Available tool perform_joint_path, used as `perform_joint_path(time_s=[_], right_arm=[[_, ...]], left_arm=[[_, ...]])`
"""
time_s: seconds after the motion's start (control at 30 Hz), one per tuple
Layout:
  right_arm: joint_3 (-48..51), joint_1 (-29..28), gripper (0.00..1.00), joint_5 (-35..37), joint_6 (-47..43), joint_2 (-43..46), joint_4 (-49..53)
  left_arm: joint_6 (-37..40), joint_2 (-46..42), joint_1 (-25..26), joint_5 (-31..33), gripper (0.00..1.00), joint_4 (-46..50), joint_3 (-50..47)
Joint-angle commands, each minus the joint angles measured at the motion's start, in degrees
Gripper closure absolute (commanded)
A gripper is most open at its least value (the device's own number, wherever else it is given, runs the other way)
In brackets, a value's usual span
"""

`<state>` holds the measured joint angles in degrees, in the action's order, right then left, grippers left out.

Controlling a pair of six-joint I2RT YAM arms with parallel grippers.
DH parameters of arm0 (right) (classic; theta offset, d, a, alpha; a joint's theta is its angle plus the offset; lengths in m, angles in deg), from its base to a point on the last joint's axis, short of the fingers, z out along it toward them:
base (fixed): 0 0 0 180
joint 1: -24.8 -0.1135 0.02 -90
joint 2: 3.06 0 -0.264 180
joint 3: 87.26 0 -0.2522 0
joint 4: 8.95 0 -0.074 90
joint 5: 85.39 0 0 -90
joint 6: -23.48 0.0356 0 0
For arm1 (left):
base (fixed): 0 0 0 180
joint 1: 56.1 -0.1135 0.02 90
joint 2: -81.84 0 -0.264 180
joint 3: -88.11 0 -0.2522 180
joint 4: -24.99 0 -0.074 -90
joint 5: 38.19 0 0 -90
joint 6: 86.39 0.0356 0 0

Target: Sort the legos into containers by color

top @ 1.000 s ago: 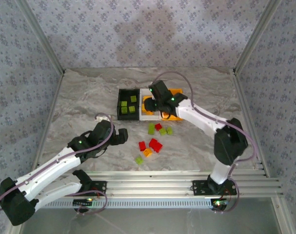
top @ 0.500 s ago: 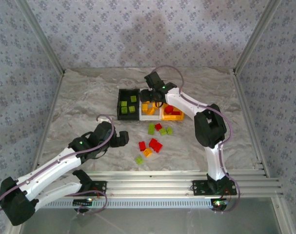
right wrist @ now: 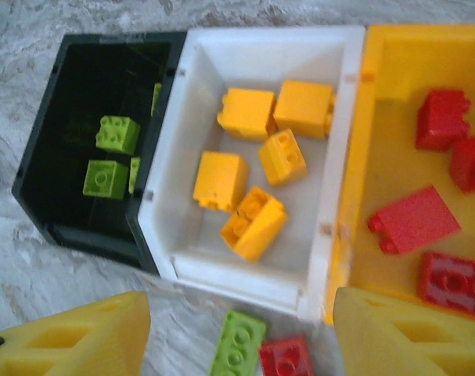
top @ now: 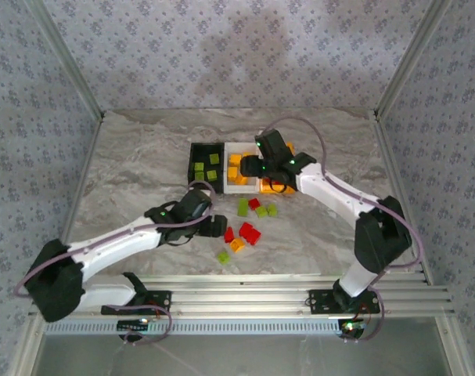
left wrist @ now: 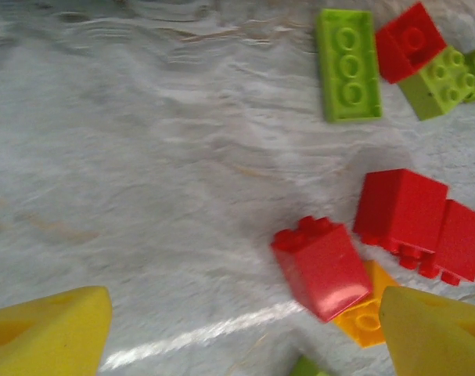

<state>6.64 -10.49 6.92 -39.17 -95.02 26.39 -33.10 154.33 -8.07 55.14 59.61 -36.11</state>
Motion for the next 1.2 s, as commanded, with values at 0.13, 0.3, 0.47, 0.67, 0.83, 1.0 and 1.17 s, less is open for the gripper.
perform_joint_path(time_s=[0.13,0.3,0.47,0.67,0.83,1.0,1.17], right_arm=[[11.69,1.12,0.35,0.9,1.03,10.61,-0.31],[16.14,3.13,0.35,0.76,1.02,15.79,-0.04],[18.79,4.26,0.35,1.01,1.08,19.11,-0.25],[20.54,5.1,0.35,1.14,1.46,21.01,-0.18],[21.18,5.36,0.35,1.38,1.78,22.24,-0.03],[21.83,5.83,0.35,1.63,2.25,23.1,0.1],[23.27,6.19,0.35,2.33,3.18,25.12,0.54]], left_arm=[[1.99,11.25,2.76,-5.7,0.19,-7.07,5.81],[1.92,15.38,4.1,-5.56,0.24,-3.19,7.26],[1.35,17.08,4.19,-5.34,0.29,-2.27,5.86],[1.27,17.96,4.18,-4.08,0.48,-2.67,5.7],[1.24,17.83,4.18,-3.79,0.57,-2.11,5.39],[1.46,15.36,4.18,-2.73,0.64,-0.35,6.25],[2.68,12.55,4.18,-1.02,0.66,2.75,10.66]])
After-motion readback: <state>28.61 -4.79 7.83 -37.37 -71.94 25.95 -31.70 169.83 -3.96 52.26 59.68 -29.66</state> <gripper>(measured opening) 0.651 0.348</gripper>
